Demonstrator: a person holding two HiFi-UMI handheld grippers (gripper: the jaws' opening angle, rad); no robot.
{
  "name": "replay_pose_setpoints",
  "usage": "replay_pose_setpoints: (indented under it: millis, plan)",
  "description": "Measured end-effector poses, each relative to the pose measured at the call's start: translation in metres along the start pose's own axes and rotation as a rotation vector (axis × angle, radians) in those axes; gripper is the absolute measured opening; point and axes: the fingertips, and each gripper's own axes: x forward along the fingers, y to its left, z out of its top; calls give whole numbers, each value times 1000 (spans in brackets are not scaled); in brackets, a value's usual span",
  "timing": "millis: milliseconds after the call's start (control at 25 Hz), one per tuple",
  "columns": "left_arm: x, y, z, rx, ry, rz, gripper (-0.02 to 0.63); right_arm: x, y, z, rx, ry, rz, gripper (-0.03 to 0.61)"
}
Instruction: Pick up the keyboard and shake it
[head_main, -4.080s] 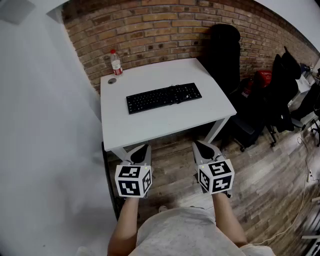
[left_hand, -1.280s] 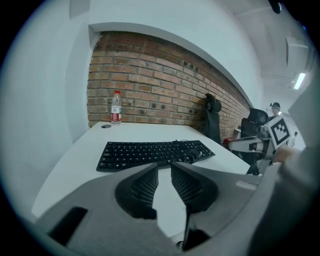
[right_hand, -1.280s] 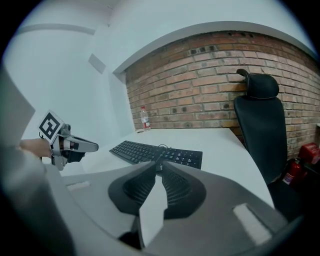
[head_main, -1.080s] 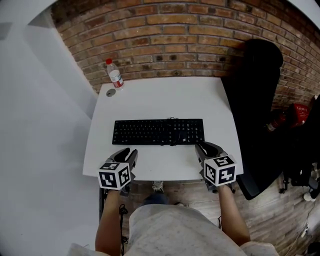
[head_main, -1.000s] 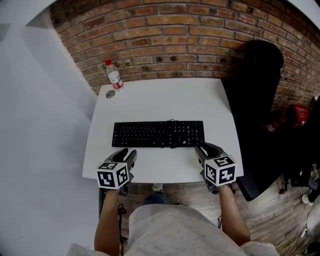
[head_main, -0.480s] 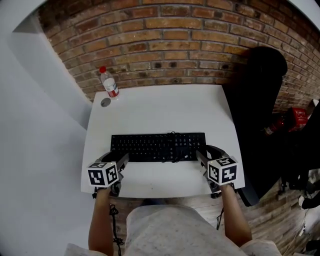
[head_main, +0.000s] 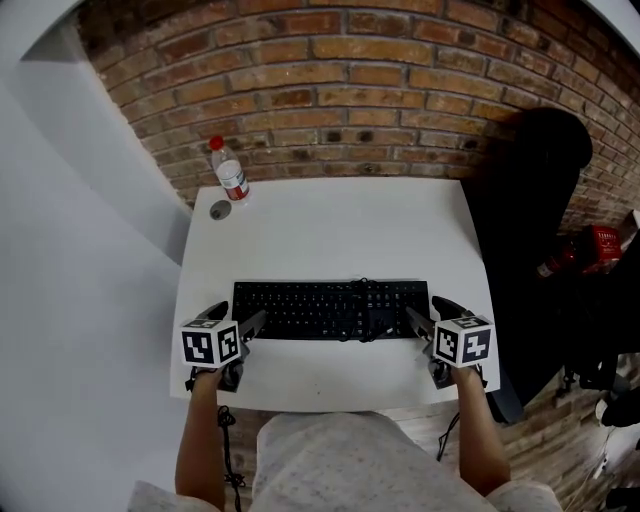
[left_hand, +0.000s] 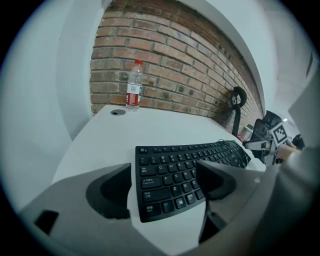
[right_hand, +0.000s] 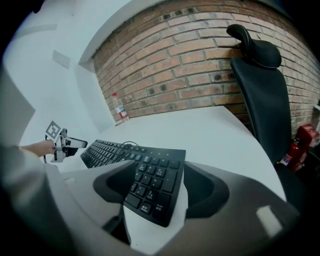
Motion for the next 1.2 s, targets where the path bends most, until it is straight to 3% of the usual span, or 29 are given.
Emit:
replay_pose_setpoints:
  millis: [280, 880, 1040, 1120, 1200]
  plan:
    - [12, 18, -2, -36, 66, -12, 448, 17, -5, 3, 93, 30, 5, 382]
    - [42, 29, 8, -82, 156, -52, 449, 43, -14, 4, 222, 93, 27, 377]
    - [43, 24, 10, -81, 170, -71, 440, 44, -14, 6, 217, 118, 30, 373]
    - [45, 17, 11, -97, 176, -94, 359, 45, -11, 4, 200, 139, 26, 351]
    - [46, 17, 11, -109, 181, -88, 357, 47, -10, 3, 194, 151, 16, 350]
